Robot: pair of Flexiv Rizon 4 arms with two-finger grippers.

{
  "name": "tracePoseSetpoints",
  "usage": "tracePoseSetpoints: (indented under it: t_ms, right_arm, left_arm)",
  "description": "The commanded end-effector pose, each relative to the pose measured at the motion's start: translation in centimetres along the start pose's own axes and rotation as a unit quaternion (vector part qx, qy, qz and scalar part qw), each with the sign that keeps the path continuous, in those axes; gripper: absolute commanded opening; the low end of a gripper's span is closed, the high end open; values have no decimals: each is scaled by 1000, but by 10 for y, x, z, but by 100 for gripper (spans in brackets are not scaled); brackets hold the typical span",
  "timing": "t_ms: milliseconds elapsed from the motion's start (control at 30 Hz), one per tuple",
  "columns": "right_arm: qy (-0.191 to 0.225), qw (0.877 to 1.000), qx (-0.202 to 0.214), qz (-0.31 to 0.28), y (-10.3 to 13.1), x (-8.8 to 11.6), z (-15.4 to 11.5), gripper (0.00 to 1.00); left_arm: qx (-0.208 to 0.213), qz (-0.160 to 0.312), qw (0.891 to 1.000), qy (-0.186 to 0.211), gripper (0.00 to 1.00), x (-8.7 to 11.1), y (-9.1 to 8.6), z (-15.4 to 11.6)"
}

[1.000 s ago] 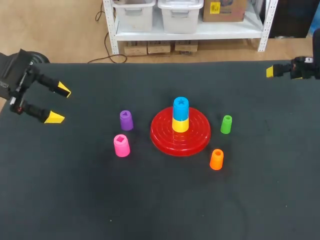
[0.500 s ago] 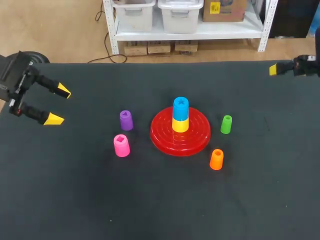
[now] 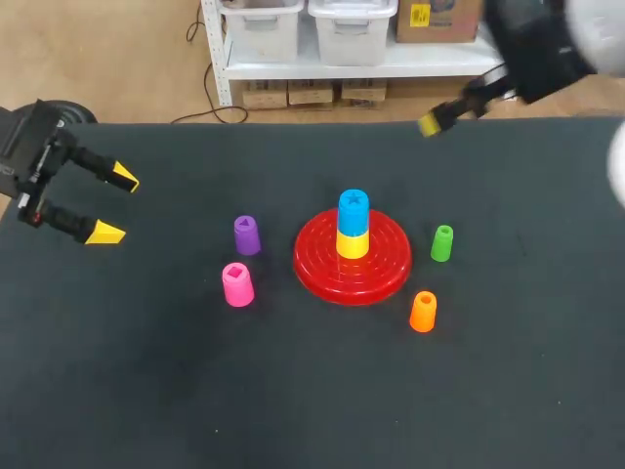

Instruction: Pick up and stack the cylinders on the red base in this order: pink,purple,orange,green

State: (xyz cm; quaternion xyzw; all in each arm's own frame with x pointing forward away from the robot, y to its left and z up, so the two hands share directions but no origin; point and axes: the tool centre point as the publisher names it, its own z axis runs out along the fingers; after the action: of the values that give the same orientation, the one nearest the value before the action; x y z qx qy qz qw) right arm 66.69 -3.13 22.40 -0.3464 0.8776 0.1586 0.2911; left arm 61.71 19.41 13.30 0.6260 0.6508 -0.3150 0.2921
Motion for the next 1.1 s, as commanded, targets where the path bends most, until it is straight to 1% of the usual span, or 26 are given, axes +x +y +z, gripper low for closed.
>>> tracePoseSetpoints:
  t_ms: [33, 400, 433, 467, 500, 533, 600, 667, 700, 733, 767, 800, 867, 900, 1000, 1033, 1100]
  right_arm:
    - [73, 979, -70, -177, 18, -4, 3, 100]
    - [73, 979, -70, -177, 18, -4, 3, 100]
    - [75, 975, -68, -196, 26, -10, 6, 100]
    - [88, 969, -76, -216, 37, -18, 14, 100]
    - [98, 962, -95, -236, 48, -24, 23, 100]
    - [99, 955, -112, -257, 60, -31, 32, 100]
    - [110, 940, -138, -291, 82, -40, 49, 100]
    - [113, 929, -155, -315, 100, -45, 61, 100]
    - [120, 922, -169, -327, 108, -45, 69, 100]
    - [133, 917, -172, -336, 114, -46, 75, 100]
    - [134, 915, -174, -340, 119, -45, 80, 100]
    - [144, 909, -181, -347, 124, -44, 85, 100]
    - [145, 905, -192, -352, 133, -40, 90, 100]
    - [155, 900, -196, -356, 138, -37, 93, 100]
    - [166, 892, -207, -366, 152, -29, 98, 100]
    - [168, 889, -212, -370, 155, -27, 99, 100]
    - [168, 888, -212, -373, 155, -26, 97, 100]
  left_arm:
    - [-2, 1, 1000, -1, 100, 1, -1, 0]
    - [-2, 1, 1000, -1, 100, 1, -1, 0]
    - [-2, 1, 1000, -1, 100, 1, -1, 0]
    - [-2, 1, 1000, -1, 100, 1, -1, 0]
    - [-2, 1, 1000, -1, 100, 1, -1, 0]
    - [-2, 1, 1000, -1, 100, 1, -1, 0]
    - [-2, 1, 1000, -1, 100, 1, -1, 0]
    - [-2, 1, 1000, -1, 100, 1, -1, 0]
    - [-2, 1, 1000, -1, 100, 1, -1, 0]
    - [-2, 1, 1000, -1, 100, 1, -1, 0]
    - [-2, 1, 1000, -1, 100, 1, -1, 0]
    - [-2, 1, 1000, -1, 100, 1, -1, 0]
    - [-2, 1, 1000, -1, 100, 1, -1, 0]
    - [-2, 1, 1000, -1, 100, 1, -1, 0]
    - [-2, 1, 1000, -1, 100, 1, -1, 0]
    - [-2, 1, 1000, -1, 100, 1, -1, 0]
    - [-2, 1, 1000, -1, 100, 1, -1, 0]
